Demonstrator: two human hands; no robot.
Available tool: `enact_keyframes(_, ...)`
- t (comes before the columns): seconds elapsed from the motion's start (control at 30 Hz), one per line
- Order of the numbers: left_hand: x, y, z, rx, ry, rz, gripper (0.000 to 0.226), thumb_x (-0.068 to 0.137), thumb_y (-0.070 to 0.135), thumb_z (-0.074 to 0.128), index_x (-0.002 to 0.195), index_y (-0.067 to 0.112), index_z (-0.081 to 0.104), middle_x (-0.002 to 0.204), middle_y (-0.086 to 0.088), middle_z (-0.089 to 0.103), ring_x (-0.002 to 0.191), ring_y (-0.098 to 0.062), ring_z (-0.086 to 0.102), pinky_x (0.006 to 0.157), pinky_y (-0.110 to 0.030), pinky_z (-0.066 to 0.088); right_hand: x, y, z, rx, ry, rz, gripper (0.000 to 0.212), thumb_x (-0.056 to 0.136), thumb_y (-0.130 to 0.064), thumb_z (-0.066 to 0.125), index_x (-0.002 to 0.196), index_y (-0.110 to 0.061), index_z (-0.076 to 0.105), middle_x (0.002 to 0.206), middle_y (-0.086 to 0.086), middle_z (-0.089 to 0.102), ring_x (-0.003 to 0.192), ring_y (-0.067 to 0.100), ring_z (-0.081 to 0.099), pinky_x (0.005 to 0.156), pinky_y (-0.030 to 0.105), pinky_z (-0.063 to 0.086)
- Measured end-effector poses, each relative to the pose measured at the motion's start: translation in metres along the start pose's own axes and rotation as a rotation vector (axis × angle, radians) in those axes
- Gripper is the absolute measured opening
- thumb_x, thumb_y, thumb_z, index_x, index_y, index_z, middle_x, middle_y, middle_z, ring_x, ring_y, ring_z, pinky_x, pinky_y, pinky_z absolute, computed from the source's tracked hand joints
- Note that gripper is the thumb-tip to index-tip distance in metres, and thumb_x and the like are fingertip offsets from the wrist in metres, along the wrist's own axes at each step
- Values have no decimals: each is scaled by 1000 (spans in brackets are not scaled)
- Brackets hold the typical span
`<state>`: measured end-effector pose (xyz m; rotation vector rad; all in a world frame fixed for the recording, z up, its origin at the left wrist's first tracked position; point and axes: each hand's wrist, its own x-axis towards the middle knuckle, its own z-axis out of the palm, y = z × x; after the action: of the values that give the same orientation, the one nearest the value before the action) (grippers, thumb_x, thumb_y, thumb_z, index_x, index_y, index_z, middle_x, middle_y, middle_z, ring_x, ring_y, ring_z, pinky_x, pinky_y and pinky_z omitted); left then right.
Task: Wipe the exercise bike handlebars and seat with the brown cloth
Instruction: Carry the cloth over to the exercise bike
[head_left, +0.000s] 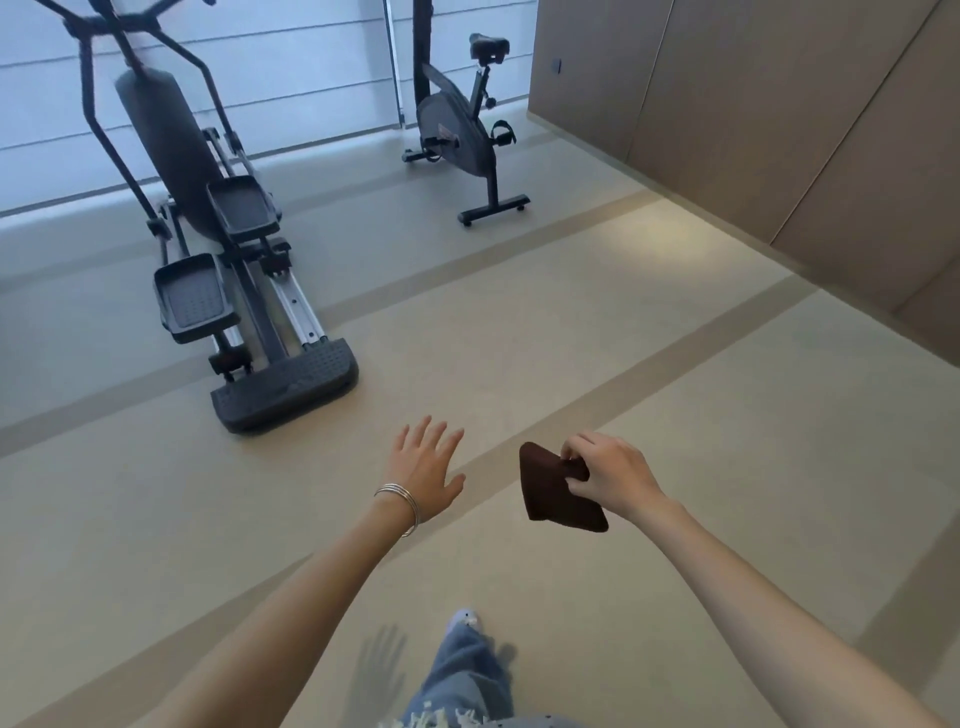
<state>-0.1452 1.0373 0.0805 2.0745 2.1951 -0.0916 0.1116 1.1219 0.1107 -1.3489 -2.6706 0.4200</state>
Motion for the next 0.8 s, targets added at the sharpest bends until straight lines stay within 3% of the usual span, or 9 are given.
enact_keyframes(0.3, 122, -29, -12, 32, -38, -1, 65, 91, 49, 39, 147, 24, 16, 156, -7, 19, 145, -29, 8, 118, -46, 8, 127, 34, -10, 29, -56, 20, 23, 73, -18, 63, 95, -20, 57, 94, -4, 59, 86, 18, 55, 61, 26, 37)
enact_keyframes(0.6, 249, -39, -10, 24, -130, -75, 65, 92, 50, 38, 147, 26, 13, 158, -7, 14, 146, -29, 5, 118, -46, 8, 261, 108, -9, -44, -207, -127, 24, 74, -23, 61, 98, -20, 56, 97, -2, 60, 87, 22, 58, 71, 33, 47)
enact_keyframes(0.8, 369, -37, -54, 44, -80, -116, 65, 92, 49, 36, 147, 25, 13, 158, -7, 14, 146, -30, 5, 118, -46, 8, 388, 168, -56, -114, -133, -194, 25, 74, -20, 60, 98, -22, 55, 99, -2, 60, 88, 23, 56, 61, 26, 33)
